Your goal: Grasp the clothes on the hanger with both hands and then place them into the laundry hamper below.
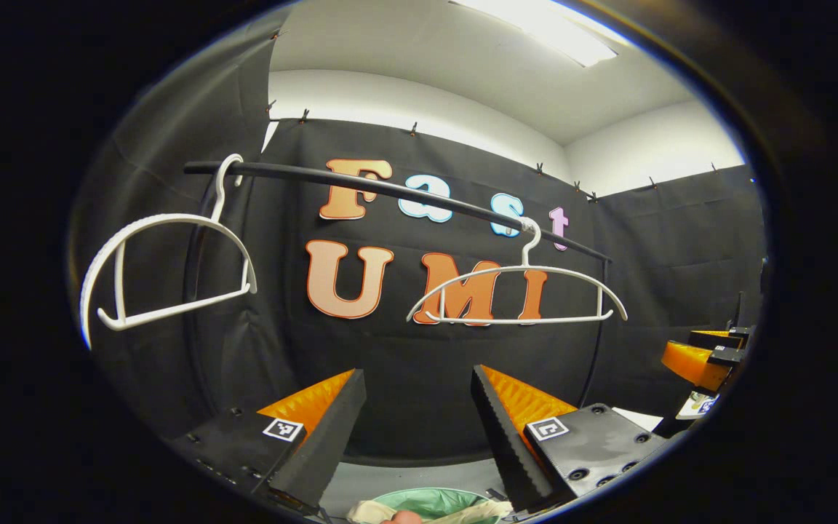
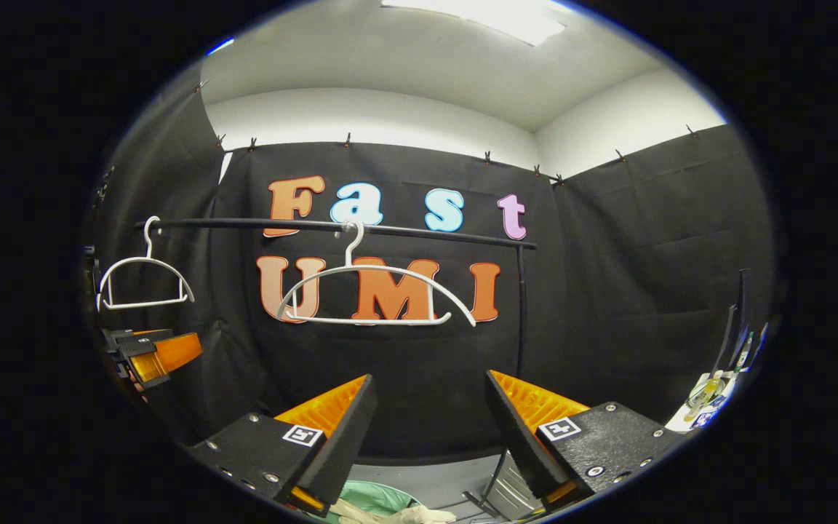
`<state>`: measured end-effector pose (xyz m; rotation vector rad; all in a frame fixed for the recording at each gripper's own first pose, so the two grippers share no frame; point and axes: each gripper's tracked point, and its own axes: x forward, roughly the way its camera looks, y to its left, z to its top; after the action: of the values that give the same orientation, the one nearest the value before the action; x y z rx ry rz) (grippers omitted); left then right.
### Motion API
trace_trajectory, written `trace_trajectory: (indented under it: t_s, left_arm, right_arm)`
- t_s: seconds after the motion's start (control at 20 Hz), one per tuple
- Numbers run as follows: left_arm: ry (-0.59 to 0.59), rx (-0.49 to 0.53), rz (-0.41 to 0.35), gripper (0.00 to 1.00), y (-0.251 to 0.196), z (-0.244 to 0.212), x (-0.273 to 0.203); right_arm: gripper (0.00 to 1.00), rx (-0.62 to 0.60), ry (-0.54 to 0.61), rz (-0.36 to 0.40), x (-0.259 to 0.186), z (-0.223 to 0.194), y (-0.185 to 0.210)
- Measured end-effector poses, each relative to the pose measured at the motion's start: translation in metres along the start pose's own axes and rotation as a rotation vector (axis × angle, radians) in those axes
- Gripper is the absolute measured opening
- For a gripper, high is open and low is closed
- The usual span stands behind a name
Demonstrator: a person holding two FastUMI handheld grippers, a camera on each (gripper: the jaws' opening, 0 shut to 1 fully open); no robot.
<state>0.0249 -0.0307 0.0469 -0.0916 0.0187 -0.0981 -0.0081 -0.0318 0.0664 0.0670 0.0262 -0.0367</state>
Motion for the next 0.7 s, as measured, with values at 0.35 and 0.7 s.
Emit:
trace_trajectory:
  t_s: [0.35,0.7]
  left_arm:
    - [-0.014,-0.018,-0.003,1.0,-0.001,0.003,0.0]
    - [-0.013,-0.011,-0.004,1.0,-0.001,0.002,0.001]
  right_arm:
    - [0.92,0.007,0.005,0.001,0.004,-0.01,-0.002]
    - [0.92,0.015,0.023,0.005,0.008,-0.02,0.0]
